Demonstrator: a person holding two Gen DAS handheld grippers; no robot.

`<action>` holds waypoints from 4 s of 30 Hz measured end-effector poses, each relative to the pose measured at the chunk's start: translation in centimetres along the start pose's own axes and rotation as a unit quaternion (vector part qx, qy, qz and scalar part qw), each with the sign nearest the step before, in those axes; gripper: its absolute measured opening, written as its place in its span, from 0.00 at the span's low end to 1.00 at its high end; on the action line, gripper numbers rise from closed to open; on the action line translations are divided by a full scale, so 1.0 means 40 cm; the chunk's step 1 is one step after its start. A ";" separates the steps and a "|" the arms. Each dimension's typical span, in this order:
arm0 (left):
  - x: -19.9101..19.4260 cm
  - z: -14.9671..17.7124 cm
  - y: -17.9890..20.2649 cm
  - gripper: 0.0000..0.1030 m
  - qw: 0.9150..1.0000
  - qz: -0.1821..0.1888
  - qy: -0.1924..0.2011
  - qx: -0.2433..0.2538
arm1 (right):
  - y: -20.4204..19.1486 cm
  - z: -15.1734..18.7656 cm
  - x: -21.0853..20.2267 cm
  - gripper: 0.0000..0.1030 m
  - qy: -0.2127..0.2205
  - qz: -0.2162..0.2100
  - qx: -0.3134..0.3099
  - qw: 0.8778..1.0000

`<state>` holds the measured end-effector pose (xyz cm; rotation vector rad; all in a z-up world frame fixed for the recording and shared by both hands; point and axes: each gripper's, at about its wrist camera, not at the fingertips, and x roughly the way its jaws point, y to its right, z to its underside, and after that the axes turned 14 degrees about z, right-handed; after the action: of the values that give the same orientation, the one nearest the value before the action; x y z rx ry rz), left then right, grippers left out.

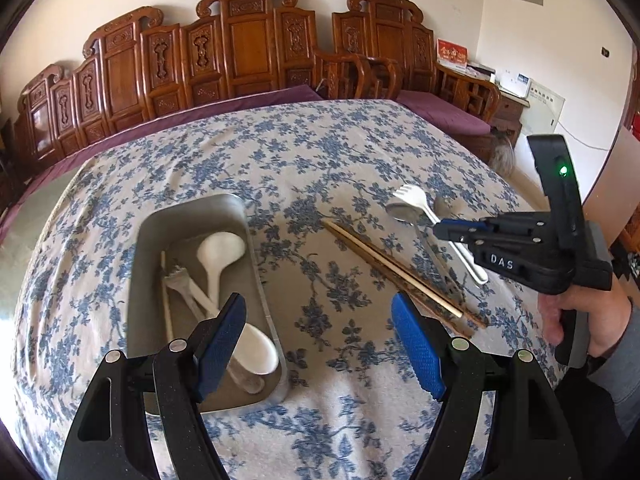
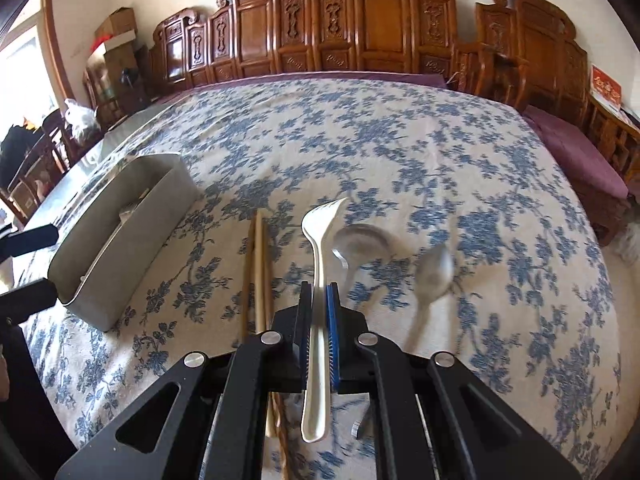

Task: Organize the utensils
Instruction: 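Grasp a wooden chopstick with the left tool while the right tool holds the white fork, then carry the wooden chopstick into the grey tray and open the left tool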

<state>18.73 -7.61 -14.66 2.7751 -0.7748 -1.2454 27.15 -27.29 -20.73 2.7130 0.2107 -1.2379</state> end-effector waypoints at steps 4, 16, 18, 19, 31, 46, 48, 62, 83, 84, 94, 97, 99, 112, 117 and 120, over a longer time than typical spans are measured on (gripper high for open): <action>0.029 -0.013 0.029 0.70 1.000 0.000 -0.007 0.003 | 0.035 0.008 -0.009 0.09 0.002 0.006 0.013 1.000; 0.220 -0.046 0.108 0.70 0.998 -0.009 -0.059 0.014 | 0.120 0.014 -0.010 0.09 0.004 0.003 0.068 0.998; 0.247 -0.047 0.112 0.70 0.998 -0.014 -0.066 0.016 | 0.128 0.014 -0.009 0.09 0.003 0.001 0.075 0.997; 0.263 -0.047 0.114 0.70 0.997 -0.019 -0.071 0.017 | 0.130 0.013 -0.009 0.09 0.003 0.001 0.077 0.997; 0.340 -0.040 0.083 0.53 0.994 -0.040 -0.103 -0.018 | 0.128 0.007 -0.007 0.09 0.005 -0.013 0.083 0.996; 0.308 -0.014 0.036 0.06 0.992 -0.041 -0.118 -0.033 | 0.085 -0.001 0.001 0.09 -0.001 -0.018 0.062 0.998; 0.297 -0.008 0.021 0.05 0.991 -0.043 -0.117 -0.038 | 0.075 -0.004 0.001 0.09 0.000 -0.020 0.059 0.998; 0.179 -0.017 -0.007 0.05 0.996 -0.043 -0.075 -0.027 | -0.009 -0.020 -0.021 0.09 0.006 -0.042 0.021 0.999; 0.016 -0.066 -0.078 0.05 0.999 -0.043 -0.020 -0.020 | -0.118 -0.032 -0.084 0.09 0.037 -0.075 -0.027 0.996; 0.013 -0.067 -0.084 0.05 0.999 -0.045 -0.019 -0.019 | -0.117 -0.031 -0.082 0.09 0.036 -0.074 -0.028 0.996; 0.026 -0.073 -0.191 0.05 0.997 -0.068 -0.040 -0.011 | -0.111 -0.025 -0.067 0.09 0.031 -0.062 -0.032 0.997; 0.045 -0.068 -0.224 0.05 0.995 -0.078 -0.053 -0.010 | -0.117 -0.025 -0.067 0.09 0.032 -0.062 -0.036 0.997; 0.059 -0.062 -0.239 0.05 0.995 -0.082 -0.062 -0.008 | -0.121 -0.024 -0.066 0.09 0.032 -0.061 -0.040 0.997; 0.136 -0.018 -0.254 0.05 0.992 -0.065 -0.108 0.000 | -0.125 -0.029 -0.063 0.09 0.033 -0.057 -0.041 0.997; 0.144 -0.005 -0.261 0.05 0.991 -0.060 -0.118 -0.006 | -0.130 -0.030 -0.055 0.09 0.032 -0.057 -0.044 0.997; 0.134 -0.006 -0.265 0.05 0.992 -0.065 -0.112 -0.011 | -0.133 -0.030 -0.050 0.09 0.031 -0.056 -0.045 0.997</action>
<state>26.54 -0.71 -20.36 2.7394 -0.5924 -1.5999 25.72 -21.99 -18.85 2.6961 0.4211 -1.1441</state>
